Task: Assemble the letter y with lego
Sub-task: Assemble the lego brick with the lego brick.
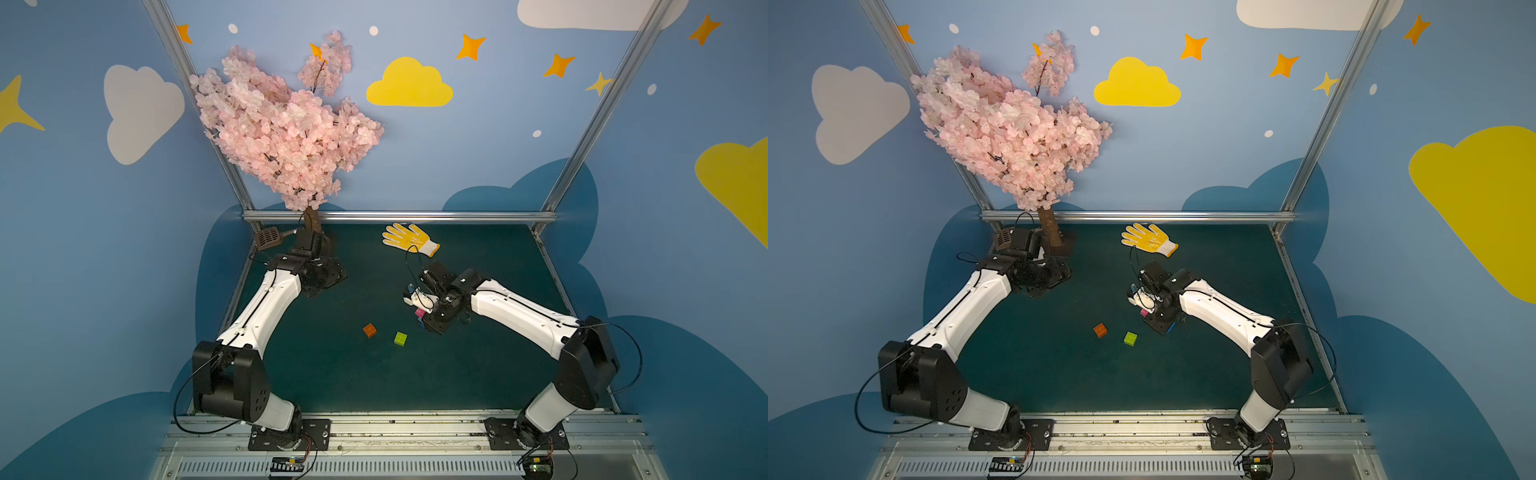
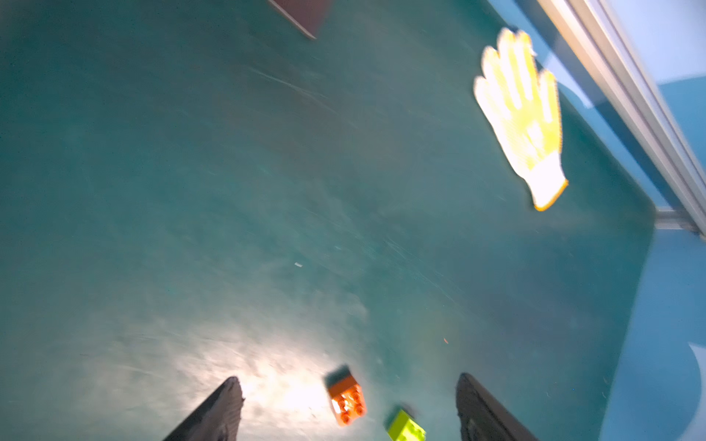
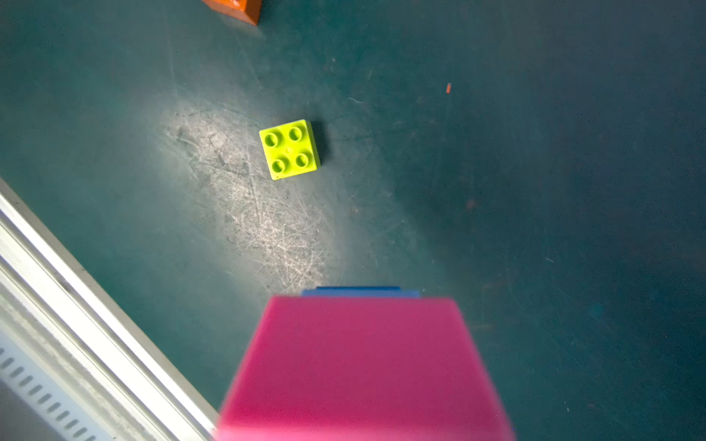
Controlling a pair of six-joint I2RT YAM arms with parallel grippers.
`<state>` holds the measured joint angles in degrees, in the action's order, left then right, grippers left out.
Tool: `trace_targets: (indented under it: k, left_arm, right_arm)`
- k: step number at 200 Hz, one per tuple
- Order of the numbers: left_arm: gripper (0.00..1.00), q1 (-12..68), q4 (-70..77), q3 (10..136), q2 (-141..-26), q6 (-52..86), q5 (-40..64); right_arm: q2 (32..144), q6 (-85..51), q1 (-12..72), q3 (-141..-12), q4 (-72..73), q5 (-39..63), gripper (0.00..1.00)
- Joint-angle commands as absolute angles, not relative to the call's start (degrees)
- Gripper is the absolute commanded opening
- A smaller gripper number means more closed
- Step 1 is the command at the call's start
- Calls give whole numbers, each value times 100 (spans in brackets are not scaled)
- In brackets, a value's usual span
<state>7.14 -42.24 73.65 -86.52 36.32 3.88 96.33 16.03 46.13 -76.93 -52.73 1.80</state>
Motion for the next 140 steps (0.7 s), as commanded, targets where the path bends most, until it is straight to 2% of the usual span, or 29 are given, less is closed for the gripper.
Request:
trace_targets:
  k: [1, 12, 64, 140]
  left_arm:
    - [95, 444, -4500, 7329, -8884, 2794, 570]
    - [100, 353, -4492, 7331, -8963, 2575, 574]
    - [100, 124, -4082, 7032, -9041, 2492, 1082]
    - [100, -131, -3990, 6950, -8974, 2589, 1274]
  right_arm:
    - [10089, 2062, 4905, -8004, -5262, 101, 0]
    - [10317, 2120, 5013, -8158, -5331, -25, 0]
    - [10908, 2188, 5327, -8464, -5293, -274, 0]
    - [11244, 2205, 5449, -8664, -5300, -422, 0]
